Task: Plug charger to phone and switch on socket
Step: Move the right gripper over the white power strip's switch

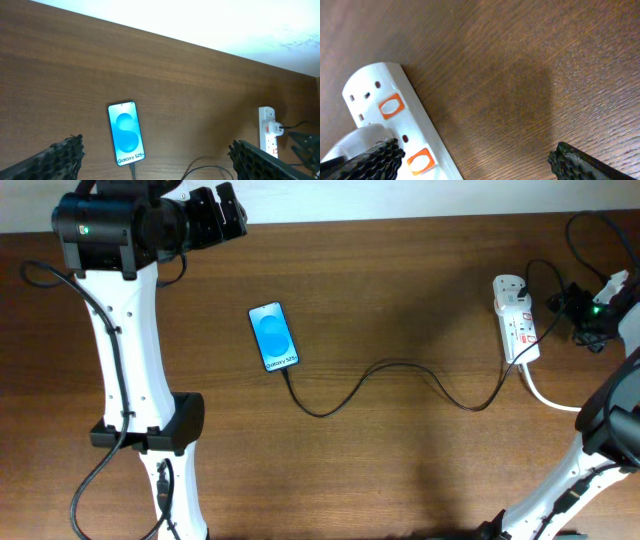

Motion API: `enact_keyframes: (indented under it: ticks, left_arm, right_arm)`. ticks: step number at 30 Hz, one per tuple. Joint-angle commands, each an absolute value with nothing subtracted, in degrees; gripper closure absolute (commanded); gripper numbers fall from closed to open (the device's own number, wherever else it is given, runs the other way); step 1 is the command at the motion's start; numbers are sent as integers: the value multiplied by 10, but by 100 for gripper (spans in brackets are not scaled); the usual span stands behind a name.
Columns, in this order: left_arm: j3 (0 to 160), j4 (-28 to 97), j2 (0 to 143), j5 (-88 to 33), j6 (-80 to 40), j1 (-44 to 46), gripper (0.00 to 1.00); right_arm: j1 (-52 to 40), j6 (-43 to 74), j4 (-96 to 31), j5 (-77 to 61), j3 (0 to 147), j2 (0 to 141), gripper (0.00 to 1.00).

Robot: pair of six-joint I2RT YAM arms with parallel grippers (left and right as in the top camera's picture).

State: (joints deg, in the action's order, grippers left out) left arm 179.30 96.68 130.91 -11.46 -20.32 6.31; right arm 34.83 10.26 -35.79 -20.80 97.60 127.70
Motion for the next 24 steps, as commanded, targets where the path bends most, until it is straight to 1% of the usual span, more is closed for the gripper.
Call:
enact_keyframes:
  ticks: [1,5,11,17,24]
  left_arm:
    - [1797,967,1303,-107,-192,62,1]
    - [1797,967,1303,-110,-192,62,1]
    - [1797,967,1303,-111,-192,62,1]
    - [1797,967,1303,-111,-192,62,1]
    - [1797,967,1303,-112,-192,62,1]
  right_arm:
    - [345,64,-368,-223,976,1297,1]
    - [326,22,-372,-218,976,1310,1]
    - [311,20,-388,-174,976,1316,0]
    - [303,-7,-411,-173,976,1316,0]
    - [292,-13,-414,-171,975,1316,0]
